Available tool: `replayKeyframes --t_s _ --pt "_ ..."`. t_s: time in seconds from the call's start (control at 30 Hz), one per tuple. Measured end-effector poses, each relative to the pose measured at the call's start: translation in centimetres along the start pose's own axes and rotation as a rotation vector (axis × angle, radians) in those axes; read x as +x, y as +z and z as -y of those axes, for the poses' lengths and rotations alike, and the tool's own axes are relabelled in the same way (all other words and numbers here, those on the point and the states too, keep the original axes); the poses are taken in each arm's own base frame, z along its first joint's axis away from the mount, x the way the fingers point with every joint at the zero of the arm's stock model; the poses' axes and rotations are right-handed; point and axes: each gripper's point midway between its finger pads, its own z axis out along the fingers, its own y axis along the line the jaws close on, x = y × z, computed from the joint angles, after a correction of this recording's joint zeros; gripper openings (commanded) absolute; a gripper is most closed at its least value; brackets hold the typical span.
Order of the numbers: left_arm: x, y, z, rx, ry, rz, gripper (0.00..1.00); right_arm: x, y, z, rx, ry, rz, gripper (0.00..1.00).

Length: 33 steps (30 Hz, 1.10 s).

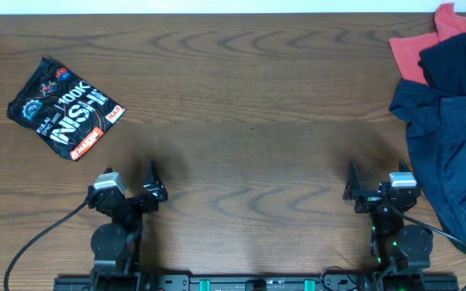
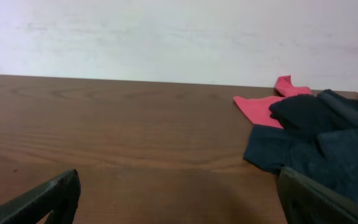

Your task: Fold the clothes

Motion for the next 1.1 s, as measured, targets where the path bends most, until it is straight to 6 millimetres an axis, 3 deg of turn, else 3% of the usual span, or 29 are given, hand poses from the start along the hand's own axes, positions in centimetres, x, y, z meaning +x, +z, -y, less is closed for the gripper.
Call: replayKeyframes --t_s 1.1 --pt "0.6 0.0 1.0 0.061 0.022 -0.025 0.98 0.0 0.0 0.0 0.000 0.000 0.000 0.99"
